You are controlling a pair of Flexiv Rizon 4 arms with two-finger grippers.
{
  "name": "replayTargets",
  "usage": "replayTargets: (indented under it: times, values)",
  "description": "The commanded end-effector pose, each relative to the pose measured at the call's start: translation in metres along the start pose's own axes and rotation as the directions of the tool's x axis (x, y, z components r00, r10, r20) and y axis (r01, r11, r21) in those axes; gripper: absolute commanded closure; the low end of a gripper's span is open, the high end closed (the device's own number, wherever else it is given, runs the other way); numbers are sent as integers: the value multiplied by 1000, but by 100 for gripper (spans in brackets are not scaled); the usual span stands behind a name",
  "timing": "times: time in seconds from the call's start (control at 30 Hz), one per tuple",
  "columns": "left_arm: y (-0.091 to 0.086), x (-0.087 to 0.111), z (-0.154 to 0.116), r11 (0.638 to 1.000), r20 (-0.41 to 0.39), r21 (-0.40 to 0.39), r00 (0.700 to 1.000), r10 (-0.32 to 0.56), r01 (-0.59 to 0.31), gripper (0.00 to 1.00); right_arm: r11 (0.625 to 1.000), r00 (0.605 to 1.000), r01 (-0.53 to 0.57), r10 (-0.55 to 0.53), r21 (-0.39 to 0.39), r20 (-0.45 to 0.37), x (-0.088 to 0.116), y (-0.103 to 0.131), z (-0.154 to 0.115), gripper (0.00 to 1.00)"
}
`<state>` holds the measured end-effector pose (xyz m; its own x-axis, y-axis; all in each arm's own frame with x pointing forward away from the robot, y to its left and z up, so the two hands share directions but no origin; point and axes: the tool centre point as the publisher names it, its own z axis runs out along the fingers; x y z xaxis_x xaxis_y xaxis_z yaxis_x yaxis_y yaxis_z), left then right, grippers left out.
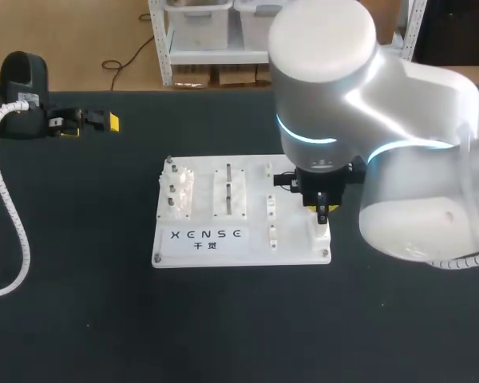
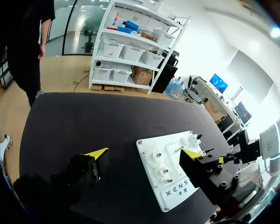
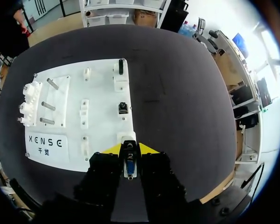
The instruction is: Insert the USB connector, Ethernet cable, and multi-pin plug into their matching sockets one by one.
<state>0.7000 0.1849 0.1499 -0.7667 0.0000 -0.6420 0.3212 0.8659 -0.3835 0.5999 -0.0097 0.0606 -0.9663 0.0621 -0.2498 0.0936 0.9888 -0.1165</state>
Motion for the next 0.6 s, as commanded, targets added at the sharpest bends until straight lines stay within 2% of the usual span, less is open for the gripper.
replayTargets:
  times: [0.03, 0.3, 0.6]
  values:
    - [0, 0, 0, 1000, 0, 0, 1000, 0, 0, 0, 1000, 1000, -3, 3, -15, 18, 5, -3, 1, 100]
    - [0, 0, 0, 1000, 0, 0, 1000, 0, 0, 0, 999, 1000, -8, 9, -34, 23, 3, -8, 4, 100]
    - [0, 0, 0, 1000, 0, 0, 1000, 0, 0, 0, 998, 1000, -22, 22, -60, -11, 6, -5, 14, 100]
